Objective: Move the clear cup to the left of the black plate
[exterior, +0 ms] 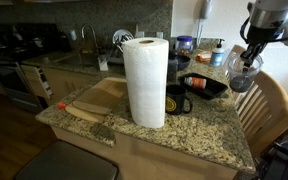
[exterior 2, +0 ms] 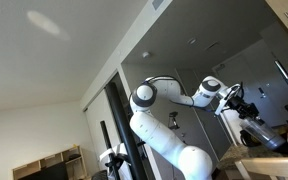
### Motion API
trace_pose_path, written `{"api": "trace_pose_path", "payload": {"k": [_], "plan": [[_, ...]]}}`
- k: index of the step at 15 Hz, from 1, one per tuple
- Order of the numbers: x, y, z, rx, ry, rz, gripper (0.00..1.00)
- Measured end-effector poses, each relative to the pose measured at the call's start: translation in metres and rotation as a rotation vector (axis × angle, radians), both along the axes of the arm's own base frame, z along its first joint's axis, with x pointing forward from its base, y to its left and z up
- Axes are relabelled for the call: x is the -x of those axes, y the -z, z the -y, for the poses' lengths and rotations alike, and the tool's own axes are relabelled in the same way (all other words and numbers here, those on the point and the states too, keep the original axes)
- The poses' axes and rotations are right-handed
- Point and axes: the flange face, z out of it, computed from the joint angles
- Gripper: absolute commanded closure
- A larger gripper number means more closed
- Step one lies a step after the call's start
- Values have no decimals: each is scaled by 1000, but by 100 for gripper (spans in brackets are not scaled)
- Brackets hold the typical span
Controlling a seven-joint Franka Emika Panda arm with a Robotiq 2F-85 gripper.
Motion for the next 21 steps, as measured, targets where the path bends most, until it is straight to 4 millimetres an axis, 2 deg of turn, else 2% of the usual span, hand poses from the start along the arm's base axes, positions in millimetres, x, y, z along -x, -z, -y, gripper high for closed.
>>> {"api": "trace_pose_path", "payload": {"k": [2,6,8,10,12,14,16,18,19,20,21], "plan": [[9,2,-30,51,-25,21,97],[41,4,-91,118,-126,-17,97],[56,3,-110,116,-182,-45,97],[64,-2,-117,86,-280,-74,97],[64,-11,-103,15,-351,-80,97],[56,-19,-71,-95,-372,-75,97],[45,-20,-31,-213,-373,-91,97],[33,-9,4,-332,-380,-129,97],[26,0,14,-383,-370,-157,97],[19,10,18,-403,-339,-179,97],[10,20,13,-399,-286,-167,97]]}}
